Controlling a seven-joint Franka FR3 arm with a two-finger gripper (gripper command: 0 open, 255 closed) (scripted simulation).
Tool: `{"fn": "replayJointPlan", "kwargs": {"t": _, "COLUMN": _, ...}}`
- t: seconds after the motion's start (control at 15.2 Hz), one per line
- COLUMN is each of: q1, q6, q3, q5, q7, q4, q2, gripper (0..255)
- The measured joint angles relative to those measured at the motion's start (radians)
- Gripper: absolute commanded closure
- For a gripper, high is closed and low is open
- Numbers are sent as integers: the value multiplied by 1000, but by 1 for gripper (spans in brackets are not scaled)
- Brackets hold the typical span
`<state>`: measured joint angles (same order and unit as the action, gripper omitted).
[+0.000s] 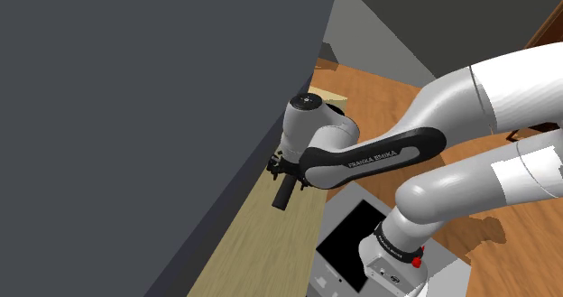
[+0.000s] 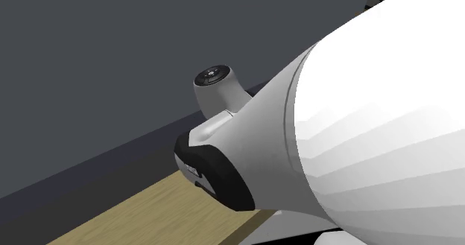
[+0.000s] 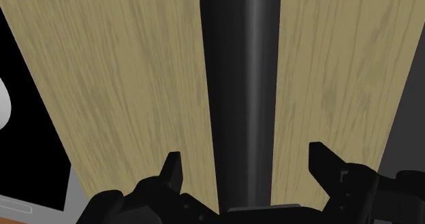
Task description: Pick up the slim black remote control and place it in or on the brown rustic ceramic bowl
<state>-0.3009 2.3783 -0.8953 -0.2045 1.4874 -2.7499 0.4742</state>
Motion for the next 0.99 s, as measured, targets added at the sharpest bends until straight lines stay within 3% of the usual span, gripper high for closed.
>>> {"fn": "replayJointPlan", "kwargs": {"t": 0.07, "q1": 0, "q6": 0, "q3": 0, "q5": 0, "q7": 0, "q4": 0, "q2": 0, "gripper": 255}}
{"fn": "replayJointPlan", "kwargs": {"t": 0.73, "q1": 6, "q6": 4, "q3": 3, "q5": -3, "q7": 0, "q4": 5, "q2": 8, "gripper": 255}}
{"fn": "replayJointPlan", "kwargs": {"t": 0.99, "q1": 27, "q6": -56, "q3": 37, "q5": -14, "q7": -23, "q4": 14, "q2": 44, "gripper": 255}}
